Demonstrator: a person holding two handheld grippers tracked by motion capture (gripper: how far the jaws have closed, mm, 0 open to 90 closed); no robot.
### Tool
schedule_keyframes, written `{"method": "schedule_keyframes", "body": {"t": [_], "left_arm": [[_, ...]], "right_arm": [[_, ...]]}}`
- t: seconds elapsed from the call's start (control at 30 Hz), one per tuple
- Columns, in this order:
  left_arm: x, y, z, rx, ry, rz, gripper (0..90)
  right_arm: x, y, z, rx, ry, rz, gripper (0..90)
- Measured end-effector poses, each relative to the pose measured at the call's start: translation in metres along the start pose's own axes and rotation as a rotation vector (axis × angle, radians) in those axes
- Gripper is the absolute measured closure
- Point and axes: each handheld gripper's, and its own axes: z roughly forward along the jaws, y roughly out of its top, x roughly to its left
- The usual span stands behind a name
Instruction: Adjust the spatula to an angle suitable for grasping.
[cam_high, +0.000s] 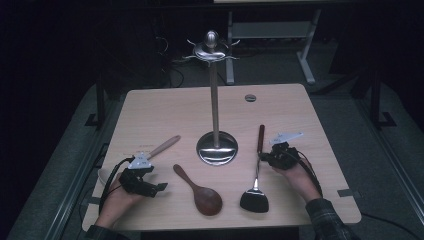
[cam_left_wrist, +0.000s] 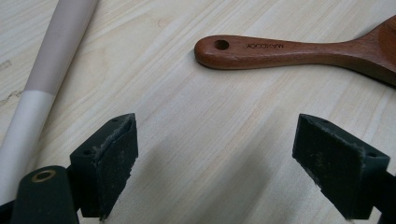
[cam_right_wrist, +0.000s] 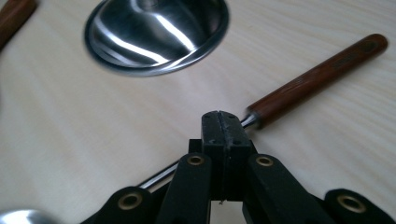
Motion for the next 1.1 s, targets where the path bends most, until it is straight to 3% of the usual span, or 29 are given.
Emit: {"method": "schedule_keyframes", "body": {"t": [0.03, 0.2, 0.27, 0.3, 0.47, 0.63, 0.83, 0.97, 1.1], "left_arm": [[0.000, 0.000, 0.000, -0.002, -0.001, 0.001, 13.9], [0.000, 0.000, 0.000, -0.002, -0.005, 0.002, 13.9], [0.000, 0.000, 0.000, -0.003, -0.005, 0.001, 13.9], [0.000, 0.000, 0.000, -0.004, -0.002, 0.004, 13.9], [0.000, 0.000, 0.000, -0.004, -0.005, 0.003, 13.9], [0.000, 0.000, 0.000, -0.004, -0.006, 0.005, 13.9], [-0.001, 0.000, 0.000, -0.006, -0.010, 0.007, 13.9], [-0.002, 0.000, 0.001, -0.003, -0.013, 0.013, 13.9], [-0.002, 0.000, 0.000, -0.004, -0.013, 0.014, 13.9]], "right_arm": [[-0.006, 0.004, 0.004, 0.009, -0.039, -0.008, 90.0], [-0.021, 0.009, 0.009, -0.007, -0.091, 0.027, 89.9], [-0.027, 0.009, 0.014, 0.017, -0.119, 0.039, 90.0], [-0.032, 0.009, 0.017, 0.015, -0.107, 0.066, 89.9], [-0.031, 0.012, 0.026, 0.025, -0.098, 0.069, 89.9], [-0.016, 0.021, 0.038, 0.033, -0.052, 0.021, 89.9], [-0.006, 0.026, 0.047, 0.029, -0.005, 0.001, 89.9], [0.000, 0.027, 0.050, 0.030, 0.008, -0.025, 89.9], [0.000, 0.027, 0.051, 0.033, 0.014, -0.019, 89.9]]}}
